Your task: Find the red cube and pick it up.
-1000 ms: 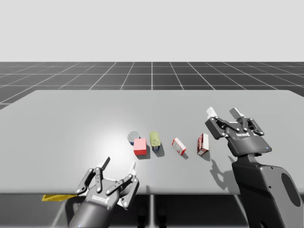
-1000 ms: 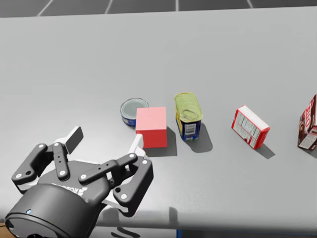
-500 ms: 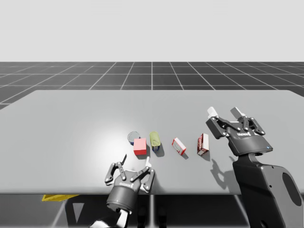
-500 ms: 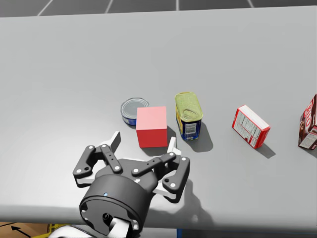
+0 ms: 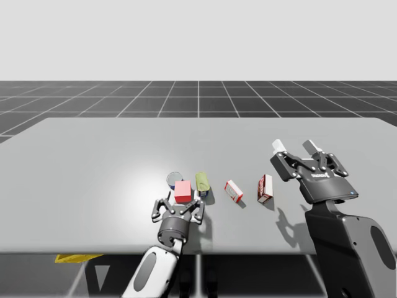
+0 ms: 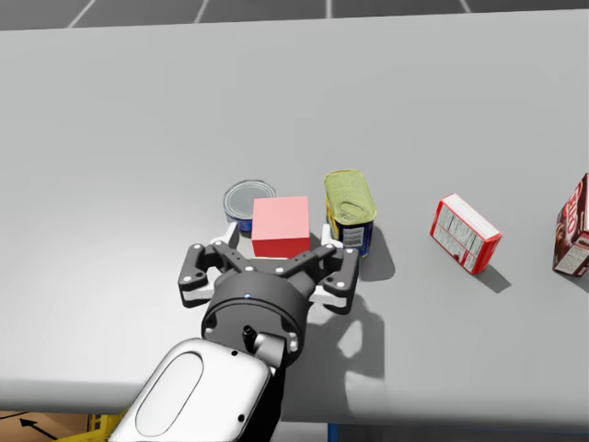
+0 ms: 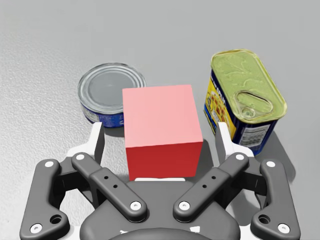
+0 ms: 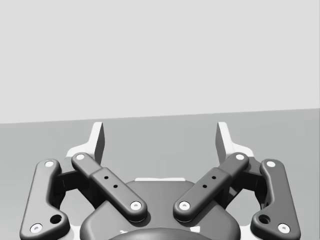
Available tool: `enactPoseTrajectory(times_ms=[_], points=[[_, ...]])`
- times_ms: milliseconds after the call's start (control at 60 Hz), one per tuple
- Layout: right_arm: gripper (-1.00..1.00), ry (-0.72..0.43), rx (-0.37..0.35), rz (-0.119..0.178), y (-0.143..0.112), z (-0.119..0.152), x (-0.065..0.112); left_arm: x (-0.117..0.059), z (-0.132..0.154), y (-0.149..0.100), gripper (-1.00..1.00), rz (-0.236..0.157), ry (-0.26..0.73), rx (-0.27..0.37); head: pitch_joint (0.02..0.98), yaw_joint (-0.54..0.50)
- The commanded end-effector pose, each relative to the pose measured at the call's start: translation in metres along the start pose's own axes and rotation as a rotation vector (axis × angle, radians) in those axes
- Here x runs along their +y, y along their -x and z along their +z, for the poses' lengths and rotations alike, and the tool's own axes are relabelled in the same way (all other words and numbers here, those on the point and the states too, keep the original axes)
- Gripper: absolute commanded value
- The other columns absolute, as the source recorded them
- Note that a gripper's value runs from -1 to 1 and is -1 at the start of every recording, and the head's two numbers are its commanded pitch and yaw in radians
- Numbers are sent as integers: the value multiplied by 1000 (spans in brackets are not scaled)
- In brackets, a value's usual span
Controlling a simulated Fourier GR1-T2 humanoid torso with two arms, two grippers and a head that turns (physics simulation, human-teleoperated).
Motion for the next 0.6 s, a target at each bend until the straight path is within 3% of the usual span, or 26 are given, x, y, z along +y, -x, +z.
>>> enactPoseTrajectory(times_ms=[17,317,350,367,383,400,417,450,500,600], points=[[-1000,0,-2,-1,-1,0,0,2,-19,3,-1000,4,-39,32,852,78],[-1000,2,-5,-2,-2,1,-1,-1,-29,10,-969,-2,-29,64,852,80],[-1000,2,-6,-1,-2,1,-1,-1,-29,11,-723,3,-22,70,852,81],[-1000,2,-6,-1,-2,1,-1,-1,-29,12,-407,2,-19,72,852,81],[-1000,2,-6,-1,-2,1,-1,-1,-29,12,-273,1,-19,71,852,81],[-1000,2,-6,-1,-2,1,0,-1,-30,12,56,-1,-18,70,851,81],[-1000,2,-6,-1,-2,1,0,-1,-30,13,706,-2,-16,71,851,82],[-1000,2,-6,0,-2,1,-1,-1,-29,13,862,-1,-14,71,851,82],[-1000,2,-7,0,-2,1,-1,-2,-28,14,941,-5,-3,69,849,81],[-1000,4,-7,1,-2,1,-1,-4,-25,16,975,-11,13,69,825,79]])
